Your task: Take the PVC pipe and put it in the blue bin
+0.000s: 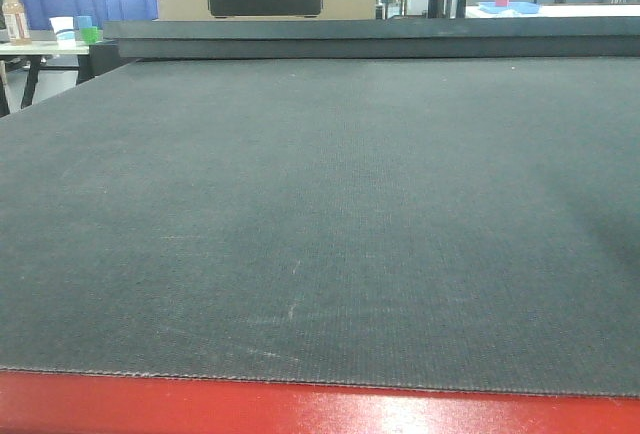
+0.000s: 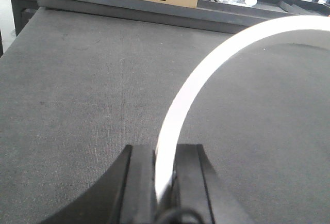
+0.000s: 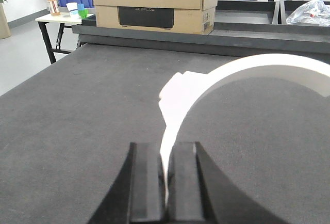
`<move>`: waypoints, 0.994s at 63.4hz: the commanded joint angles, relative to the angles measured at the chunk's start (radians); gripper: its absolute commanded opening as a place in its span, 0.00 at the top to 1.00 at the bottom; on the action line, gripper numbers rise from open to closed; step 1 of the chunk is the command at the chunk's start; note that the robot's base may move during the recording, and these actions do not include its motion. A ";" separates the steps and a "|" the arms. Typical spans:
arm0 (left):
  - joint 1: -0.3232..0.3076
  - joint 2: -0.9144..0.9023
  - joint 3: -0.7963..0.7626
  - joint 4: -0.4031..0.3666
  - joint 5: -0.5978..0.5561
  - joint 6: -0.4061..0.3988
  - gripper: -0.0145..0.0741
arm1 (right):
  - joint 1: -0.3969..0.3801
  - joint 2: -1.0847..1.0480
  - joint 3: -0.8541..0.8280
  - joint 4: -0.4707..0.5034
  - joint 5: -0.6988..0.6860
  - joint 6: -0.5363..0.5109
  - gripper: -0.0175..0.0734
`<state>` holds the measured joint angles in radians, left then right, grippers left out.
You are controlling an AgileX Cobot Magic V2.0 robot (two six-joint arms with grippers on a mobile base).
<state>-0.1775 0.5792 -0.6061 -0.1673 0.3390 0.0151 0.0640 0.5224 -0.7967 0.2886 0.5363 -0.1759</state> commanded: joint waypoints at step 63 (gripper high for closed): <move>0.004 -0.006 -0.003 -0.007 -0.020 -0.008 0.96 | 0.000 -0.006 -0.002 -0.005 -0.028 -0.009 0.99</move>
<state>-0.1775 0.5792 -0.6061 -0.1673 0.3390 0.0151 0.0640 0.5224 -0.7967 0.2886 0.5363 -0.1759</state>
